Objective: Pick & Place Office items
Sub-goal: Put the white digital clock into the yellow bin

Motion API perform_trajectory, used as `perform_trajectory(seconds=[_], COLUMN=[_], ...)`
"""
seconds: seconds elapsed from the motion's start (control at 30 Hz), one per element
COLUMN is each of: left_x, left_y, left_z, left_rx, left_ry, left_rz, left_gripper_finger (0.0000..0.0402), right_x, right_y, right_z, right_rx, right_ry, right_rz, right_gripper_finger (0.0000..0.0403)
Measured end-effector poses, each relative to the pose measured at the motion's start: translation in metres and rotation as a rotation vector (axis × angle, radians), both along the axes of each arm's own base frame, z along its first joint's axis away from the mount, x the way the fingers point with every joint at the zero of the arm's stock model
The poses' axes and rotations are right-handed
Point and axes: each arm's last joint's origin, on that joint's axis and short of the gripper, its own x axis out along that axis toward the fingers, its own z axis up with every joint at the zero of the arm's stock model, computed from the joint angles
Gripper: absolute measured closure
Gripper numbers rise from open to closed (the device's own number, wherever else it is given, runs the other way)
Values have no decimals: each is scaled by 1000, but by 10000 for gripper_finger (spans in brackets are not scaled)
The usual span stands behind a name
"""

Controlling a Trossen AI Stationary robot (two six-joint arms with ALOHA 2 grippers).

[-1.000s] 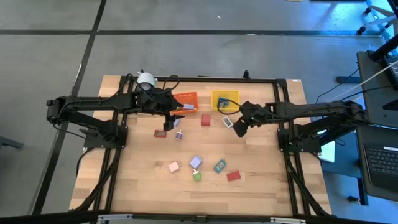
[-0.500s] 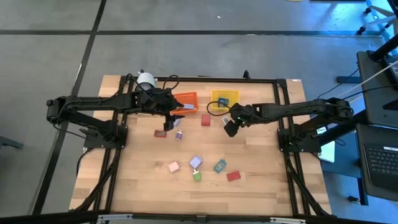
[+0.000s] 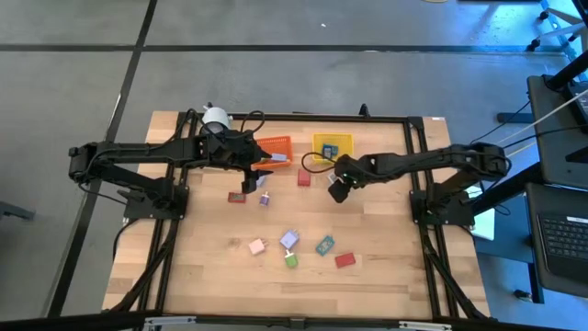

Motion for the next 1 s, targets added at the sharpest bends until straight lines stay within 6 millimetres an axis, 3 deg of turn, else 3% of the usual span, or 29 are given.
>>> perform_trajectory(seconds=[0.63,1.0], left_x=[0,0], left_y=[0,-1], left_z=[0,0], left_rx=[-7,-24], left_ry=[-1,-5], left_rz=[-6,-22], left_gripper_finger=[176,176], right_x=[14,15], right_y=[-5,-6], right_z=[-29,-27], right_rx=[64,43], right_ry=[38,13], right_rz=[24,22], right_gripper_finger=[168,168])
